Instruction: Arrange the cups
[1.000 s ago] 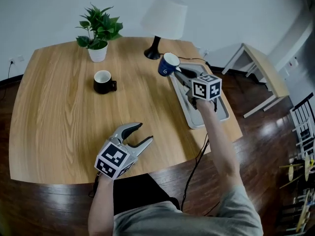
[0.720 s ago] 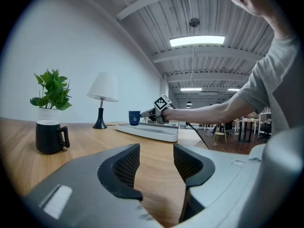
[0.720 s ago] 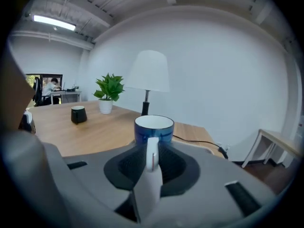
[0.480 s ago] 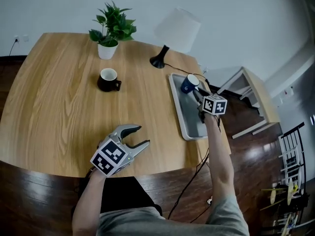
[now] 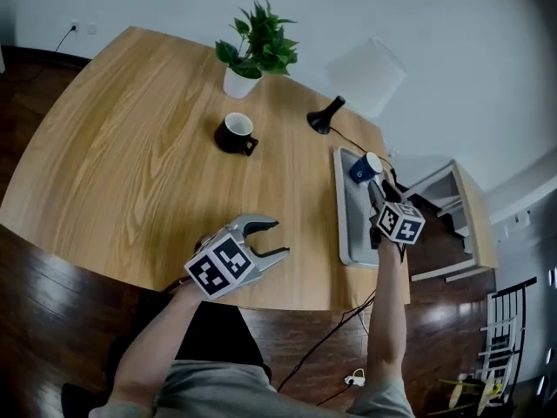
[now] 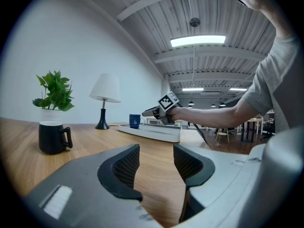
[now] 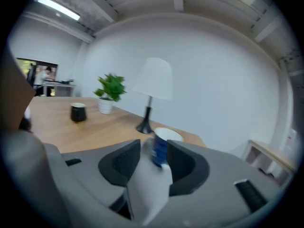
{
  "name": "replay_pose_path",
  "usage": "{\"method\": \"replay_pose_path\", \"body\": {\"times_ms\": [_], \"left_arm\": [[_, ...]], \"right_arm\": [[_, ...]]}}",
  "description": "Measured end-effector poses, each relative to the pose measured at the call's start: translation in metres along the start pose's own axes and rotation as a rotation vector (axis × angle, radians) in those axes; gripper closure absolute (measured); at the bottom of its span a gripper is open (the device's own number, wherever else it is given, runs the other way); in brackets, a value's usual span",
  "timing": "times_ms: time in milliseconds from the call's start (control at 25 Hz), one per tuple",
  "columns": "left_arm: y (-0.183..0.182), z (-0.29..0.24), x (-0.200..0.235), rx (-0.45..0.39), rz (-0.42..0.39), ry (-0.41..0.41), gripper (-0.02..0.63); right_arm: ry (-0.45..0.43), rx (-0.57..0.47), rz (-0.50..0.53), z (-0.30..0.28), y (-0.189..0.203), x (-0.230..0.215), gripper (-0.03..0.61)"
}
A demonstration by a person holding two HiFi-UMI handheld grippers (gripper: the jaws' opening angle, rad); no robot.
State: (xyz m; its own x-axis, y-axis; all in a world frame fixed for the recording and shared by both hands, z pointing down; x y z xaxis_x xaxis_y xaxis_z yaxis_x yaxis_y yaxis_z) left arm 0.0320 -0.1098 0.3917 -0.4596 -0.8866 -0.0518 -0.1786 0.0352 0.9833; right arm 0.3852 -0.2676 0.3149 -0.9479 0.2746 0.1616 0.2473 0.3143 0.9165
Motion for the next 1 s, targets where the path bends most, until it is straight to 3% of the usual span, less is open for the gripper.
{"method": "replay_pose_path", "body": {"times_ms": [40,120,200,320,440,520,600,800,1000], "left_arm": [[0.0,0.0,0.002,0.003,0.003,-0.023,0.38],[0.001,0.001,0.006,0.007,0.013,-0.077,0.38],[0.002,0.002,0.011,0.004,0.02,-0.122,0.38],[0.006,0.009,0.014,0.007,0.032,-0.156,0.38],[0.008,0.023,0.019,0.008,0.045,-0.188,0.38],[0.008,0.028,0.021,0.01,0.046,-0.194,0.38],[0.008,0.028,0.022,0.013,0.045,-0.194,0.393],[0.009,0.027,0.022,0.012,0.042,-0.195,0.394],[0.008,0.026,0.021,0.01,0.037,-0.192,0.394]], "right_arm": [[-0.104,-0.046,0.055,0.007,-0.01,0.03,0.43],[-0.353,-0.092,0.137,0.011,-0.021,0.095,0.431],[-0.551,-0.089,0.151,0.005,-0.02,0.151,0.428],[-0.696,-0.054,0.156,-0.01,-0.005,0.205,0.43],[-0.722,-0.028,0.17,-0.03,0.002,0.238,0.428],[-0.695,-0.031,0.165,-0.044,0.0,0.25,0.427],[-0.665,-0.026,0.161,-0.06,-0.005,0.258,0.383],[-0.582,0.012,0.201,-0.094,-0.016,0.269,0.376],[-0.568,0.021,0.252,-0.118,-0.028,0.285,0.374]]}}
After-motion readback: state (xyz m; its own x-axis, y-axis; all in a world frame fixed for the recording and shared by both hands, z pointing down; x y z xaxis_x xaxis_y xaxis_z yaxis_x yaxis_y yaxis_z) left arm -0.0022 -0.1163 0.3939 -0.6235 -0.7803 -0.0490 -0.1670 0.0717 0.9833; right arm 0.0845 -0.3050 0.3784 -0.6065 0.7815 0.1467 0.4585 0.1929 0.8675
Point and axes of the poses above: the fingertips, and each gripper's own axes: z backward along the fingers, x to its left, y out of its underside, the point moved 10 cm from there along z, backward along the fingers, and after that the axes turned 7 degrees about -z, right-handed, at the moved point
